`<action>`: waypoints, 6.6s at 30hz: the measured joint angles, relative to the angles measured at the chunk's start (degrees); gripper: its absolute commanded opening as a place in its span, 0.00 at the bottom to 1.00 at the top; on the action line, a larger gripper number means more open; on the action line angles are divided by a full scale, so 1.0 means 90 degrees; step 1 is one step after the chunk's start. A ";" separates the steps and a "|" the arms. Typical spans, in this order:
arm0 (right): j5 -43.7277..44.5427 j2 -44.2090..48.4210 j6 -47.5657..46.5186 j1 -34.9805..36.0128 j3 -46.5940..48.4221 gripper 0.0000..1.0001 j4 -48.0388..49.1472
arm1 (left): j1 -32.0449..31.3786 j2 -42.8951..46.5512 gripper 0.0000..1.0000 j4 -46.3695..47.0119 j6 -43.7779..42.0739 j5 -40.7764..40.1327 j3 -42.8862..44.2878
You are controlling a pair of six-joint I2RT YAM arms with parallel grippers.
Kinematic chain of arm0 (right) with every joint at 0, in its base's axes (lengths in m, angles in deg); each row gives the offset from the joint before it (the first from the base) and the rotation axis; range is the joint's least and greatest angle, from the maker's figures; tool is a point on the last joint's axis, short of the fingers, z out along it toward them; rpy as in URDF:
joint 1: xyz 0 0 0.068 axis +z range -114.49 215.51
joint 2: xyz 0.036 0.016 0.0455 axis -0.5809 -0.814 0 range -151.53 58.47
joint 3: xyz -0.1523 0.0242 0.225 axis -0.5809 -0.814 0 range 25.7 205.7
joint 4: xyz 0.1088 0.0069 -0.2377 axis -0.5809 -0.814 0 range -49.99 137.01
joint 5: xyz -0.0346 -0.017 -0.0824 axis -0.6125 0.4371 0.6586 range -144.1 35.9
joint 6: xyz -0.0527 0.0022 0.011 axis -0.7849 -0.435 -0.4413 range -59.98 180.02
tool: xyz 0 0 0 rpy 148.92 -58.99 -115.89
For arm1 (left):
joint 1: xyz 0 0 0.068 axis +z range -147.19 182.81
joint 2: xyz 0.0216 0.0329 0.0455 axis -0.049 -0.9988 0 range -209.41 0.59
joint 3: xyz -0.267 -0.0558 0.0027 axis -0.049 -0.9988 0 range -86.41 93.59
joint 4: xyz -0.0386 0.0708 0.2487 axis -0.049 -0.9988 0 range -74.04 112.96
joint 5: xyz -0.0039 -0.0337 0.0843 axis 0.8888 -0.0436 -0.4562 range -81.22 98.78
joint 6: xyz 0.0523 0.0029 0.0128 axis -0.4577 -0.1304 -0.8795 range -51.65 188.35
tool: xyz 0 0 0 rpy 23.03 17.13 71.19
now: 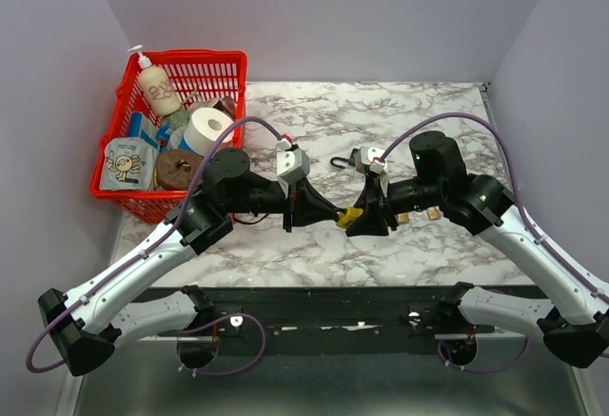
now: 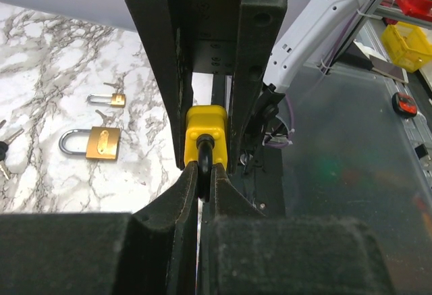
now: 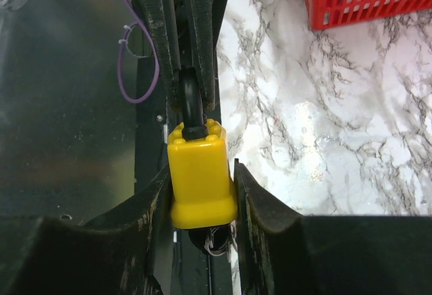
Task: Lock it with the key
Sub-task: Lock the lock, then place the key at the center of the board, then place the lock at the center of the board.
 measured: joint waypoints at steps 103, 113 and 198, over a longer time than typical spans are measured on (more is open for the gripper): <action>-0.1348 -0.0083 0.0542 -0.1239 -0.0350 0.01 0.1481 | 0.2011 -0.0563 0.00 0.1384 0.2596 0.1792 0.0209; -0.1343 -0.0158 0.0782 -0.1360 -0.0780 0.01 0.1044 | 0.2684 -0.0563 0.00 0.1479 0.2594 0.1758 0.0277; -0.0840 0.0741 -0.0716 -0.2166 -0.0665 1.00 0.1277 | 0.2875 -0.0333 0.00 0.3179 0.4359 0.2900 -0.0877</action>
